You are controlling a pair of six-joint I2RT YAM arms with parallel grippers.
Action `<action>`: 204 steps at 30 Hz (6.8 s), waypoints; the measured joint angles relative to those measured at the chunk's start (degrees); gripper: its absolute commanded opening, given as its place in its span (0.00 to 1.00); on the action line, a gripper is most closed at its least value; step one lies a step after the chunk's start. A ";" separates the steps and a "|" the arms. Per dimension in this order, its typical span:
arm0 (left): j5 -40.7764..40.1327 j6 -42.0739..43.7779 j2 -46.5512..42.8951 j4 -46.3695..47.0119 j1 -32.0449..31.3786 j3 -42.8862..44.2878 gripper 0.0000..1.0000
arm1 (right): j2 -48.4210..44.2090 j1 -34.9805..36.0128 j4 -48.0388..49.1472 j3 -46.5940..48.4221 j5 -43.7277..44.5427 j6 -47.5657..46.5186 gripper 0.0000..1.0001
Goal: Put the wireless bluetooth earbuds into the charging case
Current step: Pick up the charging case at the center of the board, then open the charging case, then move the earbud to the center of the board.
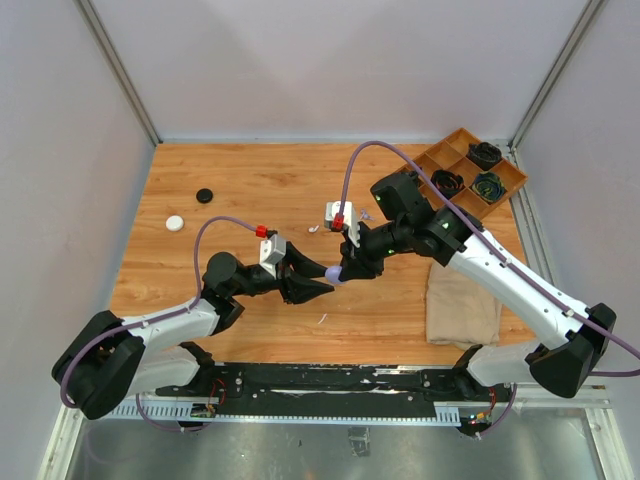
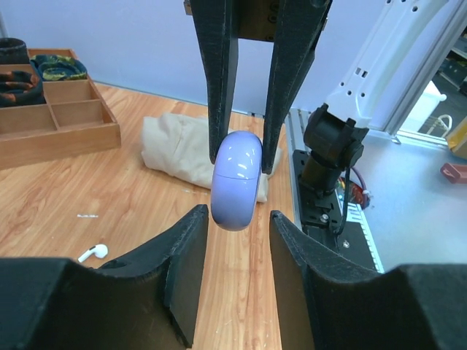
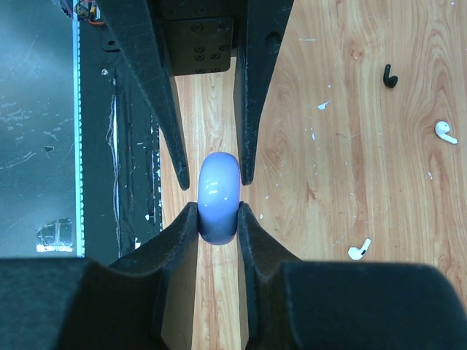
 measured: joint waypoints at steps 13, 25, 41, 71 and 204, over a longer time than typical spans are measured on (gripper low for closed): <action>-0.24 -2.67 0.00 1.66 0.02 0.00 0.40 | 0.11 0.07 0.00 0.00 -0.83 -1.31 0.02; -0.66 -3.91 0.00 2.10 0.02 0.00 0.38 | 0.35 0.55 0.02 0.00 -0.79 -1.42 0.04; -0.68 -3.87 0.00 2.45 0.02 -0.42 0.08 | 0.72 1.92 -0.37 0.63 1.29 -1.42 0.26; -19.67 1.70 -9.16 14.64 0.02 -11.80 0.00 | -14.99 8.39 32.70 -20.28 13.18 -7.82 0.90; -14.21 18.47 8.39 26.34 3.82 -17.16 0.00 | 57.66 -23.50 3.50 32.59 20.94 -6.01 0.30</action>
